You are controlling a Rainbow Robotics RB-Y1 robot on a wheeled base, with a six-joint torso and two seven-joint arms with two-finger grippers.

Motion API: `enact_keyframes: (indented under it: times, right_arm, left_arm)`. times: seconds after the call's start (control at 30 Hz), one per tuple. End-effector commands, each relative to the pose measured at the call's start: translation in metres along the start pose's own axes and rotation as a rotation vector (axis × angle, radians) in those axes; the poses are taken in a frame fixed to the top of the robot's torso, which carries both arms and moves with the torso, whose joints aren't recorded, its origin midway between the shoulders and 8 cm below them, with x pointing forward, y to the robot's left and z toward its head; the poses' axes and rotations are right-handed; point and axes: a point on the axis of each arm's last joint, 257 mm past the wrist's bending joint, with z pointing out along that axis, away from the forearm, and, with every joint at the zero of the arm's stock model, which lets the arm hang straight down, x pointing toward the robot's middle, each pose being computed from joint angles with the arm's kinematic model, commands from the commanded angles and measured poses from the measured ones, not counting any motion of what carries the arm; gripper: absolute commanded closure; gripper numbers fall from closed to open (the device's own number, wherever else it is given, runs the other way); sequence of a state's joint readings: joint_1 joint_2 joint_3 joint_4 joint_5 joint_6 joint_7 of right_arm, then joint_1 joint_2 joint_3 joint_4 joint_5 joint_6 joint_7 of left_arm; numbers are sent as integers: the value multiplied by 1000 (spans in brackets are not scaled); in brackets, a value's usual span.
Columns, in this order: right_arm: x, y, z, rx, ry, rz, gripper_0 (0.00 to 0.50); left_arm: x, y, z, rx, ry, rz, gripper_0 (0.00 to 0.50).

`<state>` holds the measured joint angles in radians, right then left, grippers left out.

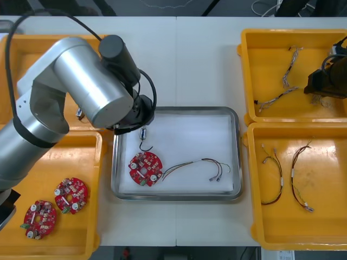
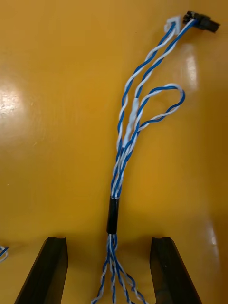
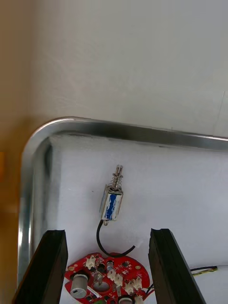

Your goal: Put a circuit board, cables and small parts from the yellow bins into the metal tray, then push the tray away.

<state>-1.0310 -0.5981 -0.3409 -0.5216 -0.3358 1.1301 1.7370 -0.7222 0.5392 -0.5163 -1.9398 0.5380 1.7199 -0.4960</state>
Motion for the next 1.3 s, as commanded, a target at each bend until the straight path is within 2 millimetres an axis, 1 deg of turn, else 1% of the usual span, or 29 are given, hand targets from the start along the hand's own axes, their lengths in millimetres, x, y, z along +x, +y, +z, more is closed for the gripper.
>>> enact_keyframes:
  times: [0.03,0.1,0.13,0.2,0.23,0.27,0.3,0.33,0.37,0.4,0.43,0.47,0.53,0.57,0.63,0.67,0.73,0.87,1.03,1.07,1.17,1.2,1.23,1.3]
  right_arm:
    - [-24,-17,-17,28,-45,41,0]
    - [-22,-19,-16,30,-41,45,0]
    - [-22,-18,-15,29,-41,44,0]
    - [-20,-18,-14,26,-39,50,0]
    - [-21,-18,-15,25,-40,54,0]
    - [-18,-17,-13,19,-33,61,2]
    - [-16,-16,-12,12,-32,69,50]
    - [-15,-16,-12,9,-28,74,170]
    - [-14,-16,-11,9,-27,75,250]
    - [-13,-15,-10,6,-24,80,445]
    - [-14,-14,-10,2,-26,86,500]
    - [-14,-14,-10,-1,-24,91,500]
    - [-14,-14,-11,-4,-26,100,500]
    - [-15,-15,-11,-2,-27,102,500]
    - [-16,-17,-16,1,-23,102,500]
    - [-16,-17,-18,0,-20,101,500]
    - [-21,-18,-30,4,-12,89,500]
    - [-30,-23,-52,20,-2,67,500]
    - [-36,-37,-87,92,22,14,500]
    - [-37,-37,-91,97,21,10,500]
    - [-34,-38,-109,113,31,-14,500]
    - [-33,-38,-112,115,34,-21,500]
    - [-31,-37,-119,118,40,-34,500]
    - [-27,-32,-128,108,54,-48,500]
  left_arm:
    - [-26,8,-31,31,-34,-119,0]
    - [-42,25,-42,13,-53,-162,0]
    - [-45,30,-45,5,-56,-174,0]
    - [-59,49,-55,-16,-71,-224,0]
    - [-62,54,-57,-20,-74,-238,0]
    - [-68,64,-61,-28,-78,-266,0]
    - [-74,74,-64,-39,-79,-292,0]
    - [-80,84,-67,-51,-82,-316,0]
    - [-82,89,-67,-56,-81,-329,0]
    - [-89,98,-70,-69,-85,-352,0]
    - [-95,107,-71,-79,-87,-375,0]
    - [-98,112,-71,-83,-87,-389,0]
    - [-110,129,-74,-100,-87,-443,0]
    - [-114,133,-75,-104,-88,-458,0]
    - [-125,149,-77,-114,-84,-510,0]
    - [-128,152,-78,-116,-84,-522,0]
    - [-139,164,-79,-119,-82,-572,0]
    - [-154,181,-79,-121,-91,-633,0]
    - [-173,208,-71,-117,-118,-711,0]
    - [-175,210,-69,-118,-119,-718,0]
    - [-186,224,-60,-125,-130,-759,0]
    - [-186,226,-58,-127,-128,-767,0]
    - [-188,231,-55,-132,-128,-781,0]
    - [-192,236,-51,-134,-126,-802,0]
